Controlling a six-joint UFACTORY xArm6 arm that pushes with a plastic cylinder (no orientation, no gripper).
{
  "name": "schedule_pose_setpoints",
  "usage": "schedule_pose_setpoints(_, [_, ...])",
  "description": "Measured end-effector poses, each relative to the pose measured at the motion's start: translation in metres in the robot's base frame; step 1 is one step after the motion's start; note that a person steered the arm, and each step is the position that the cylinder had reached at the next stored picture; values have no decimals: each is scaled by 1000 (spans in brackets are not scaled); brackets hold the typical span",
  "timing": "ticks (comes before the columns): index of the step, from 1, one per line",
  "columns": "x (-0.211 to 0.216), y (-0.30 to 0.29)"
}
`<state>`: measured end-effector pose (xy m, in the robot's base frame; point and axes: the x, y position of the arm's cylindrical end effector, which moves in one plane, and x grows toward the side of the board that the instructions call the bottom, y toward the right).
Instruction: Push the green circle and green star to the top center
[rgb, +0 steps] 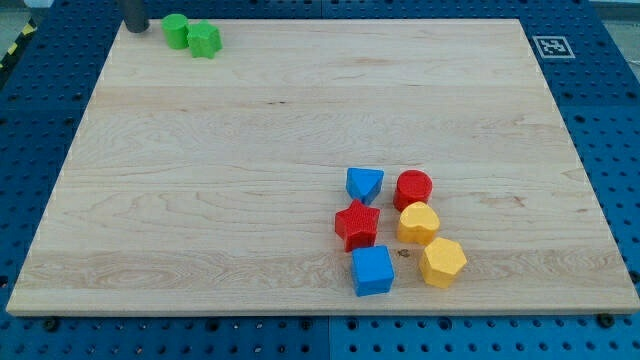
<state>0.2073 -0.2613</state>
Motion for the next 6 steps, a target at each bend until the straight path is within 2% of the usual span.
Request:
schedule_pose_setpoints(2, [20,59])
schedule_pose_setpoints(6, [20,121])
